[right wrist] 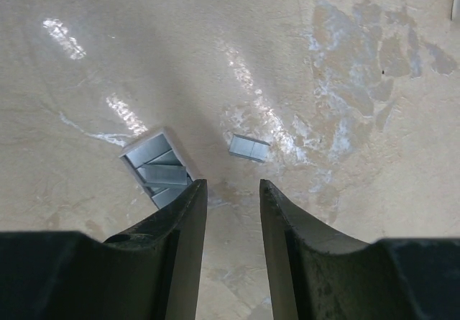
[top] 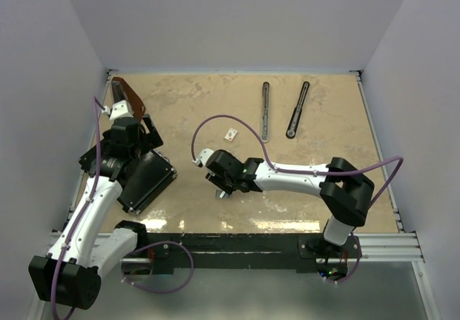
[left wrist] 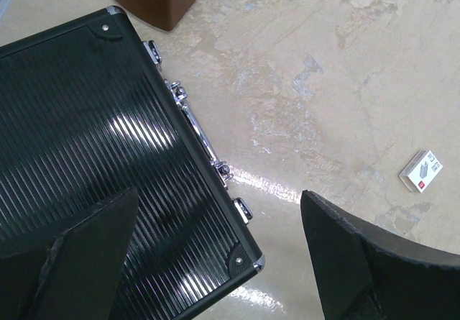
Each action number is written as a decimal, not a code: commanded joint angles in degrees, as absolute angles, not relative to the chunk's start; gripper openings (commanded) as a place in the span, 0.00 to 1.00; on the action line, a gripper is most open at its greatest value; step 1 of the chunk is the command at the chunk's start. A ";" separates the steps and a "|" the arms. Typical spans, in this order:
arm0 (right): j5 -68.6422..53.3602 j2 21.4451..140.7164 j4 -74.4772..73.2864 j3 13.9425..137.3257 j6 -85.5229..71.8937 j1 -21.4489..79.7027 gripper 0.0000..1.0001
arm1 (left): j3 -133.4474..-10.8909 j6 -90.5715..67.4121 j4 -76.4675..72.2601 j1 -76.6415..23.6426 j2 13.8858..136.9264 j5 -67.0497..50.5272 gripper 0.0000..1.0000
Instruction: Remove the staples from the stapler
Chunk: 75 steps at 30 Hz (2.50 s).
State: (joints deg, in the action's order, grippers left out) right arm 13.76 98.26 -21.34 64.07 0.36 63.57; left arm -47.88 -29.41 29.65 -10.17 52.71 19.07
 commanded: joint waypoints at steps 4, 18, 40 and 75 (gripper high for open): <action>13.89 96.85 -19.16 62.58 -3.07 63.37 0.39 | -47.99 -29.44 27.25 -9.93 52.73 18.46 1.00; 10.99 99.05 -19.07 62.05 -3.60 63.28 0.39 | -47.99 -29.53 27.16 -9.84 52.91 18.46 1.00; 11.51 100.20 -18.63 62.14 -4.39 63.28 0.39 | -47.99 -29.44 27.07 -9.84 52.91 18.46 1.00; 10.46 100.73 -19.77 66.18 -5.01 63.37 0.39 | -47.99 -29.36 27.07 -9.93 52.91 18.46 1.00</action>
State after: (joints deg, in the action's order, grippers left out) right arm 10.04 103.02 -19.09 64.69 -3.95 63.11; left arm -47.88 -29.41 29.43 -10.17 52.88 18.41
